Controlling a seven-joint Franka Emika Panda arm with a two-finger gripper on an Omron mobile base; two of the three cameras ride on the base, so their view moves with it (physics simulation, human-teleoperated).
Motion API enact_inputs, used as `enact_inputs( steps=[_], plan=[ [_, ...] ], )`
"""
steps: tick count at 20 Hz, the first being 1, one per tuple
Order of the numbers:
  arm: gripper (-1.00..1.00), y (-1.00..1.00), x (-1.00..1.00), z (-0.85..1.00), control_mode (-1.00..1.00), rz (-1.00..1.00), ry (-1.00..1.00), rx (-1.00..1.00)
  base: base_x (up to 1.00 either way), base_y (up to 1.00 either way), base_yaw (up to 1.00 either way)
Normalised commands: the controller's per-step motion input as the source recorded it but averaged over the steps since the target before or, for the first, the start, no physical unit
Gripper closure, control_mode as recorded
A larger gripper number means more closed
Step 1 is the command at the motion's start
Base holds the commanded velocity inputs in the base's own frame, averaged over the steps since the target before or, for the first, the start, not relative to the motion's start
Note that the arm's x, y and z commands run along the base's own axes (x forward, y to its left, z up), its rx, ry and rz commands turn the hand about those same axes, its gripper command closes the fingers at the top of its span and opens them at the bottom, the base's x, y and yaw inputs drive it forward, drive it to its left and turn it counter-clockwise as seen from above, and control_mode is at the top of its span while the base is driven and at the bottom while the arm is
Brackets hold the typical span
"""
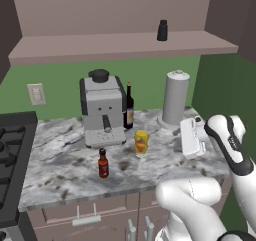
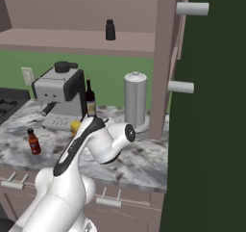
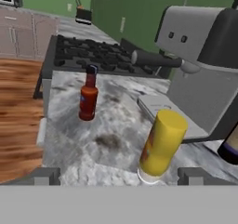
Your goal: There are various items on the counter. Only move the condiments/shakers into the cabinet.
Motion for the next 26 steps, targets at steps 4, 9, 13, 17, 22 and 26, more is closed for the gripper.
enact_inputs(
  steps=[4,9,13,17,22,26],
  plan=[
    [-1.00,0.20,0.11,-0.01,-1.00,0.00,0.00,0.14,0.00,0.00,0.00],
    [-1.00,0.29,0.14,-0.03,-1.00,0.00,0.01,0.13,0.00,0.00,0.00],
    [-1.00,0.13,0.00,-0.15,-1.00,0.00,0.05,0.12,0.00,0.00,0.00],
    [-1.00,0.00,0.00,-0.16,-1.00,0.00,0.14,0.14,0.00,0.00,0.00],
    [-1.00,0.00,0.10,-0.11,-1.00,0.00,0.16,0.12,0.00,0.00,0.00],
    [-1.00,0.01,0.20,-0.06,-1.00,0.00,0.09,0.07,0.00,0.00,0.00]
  ],
)
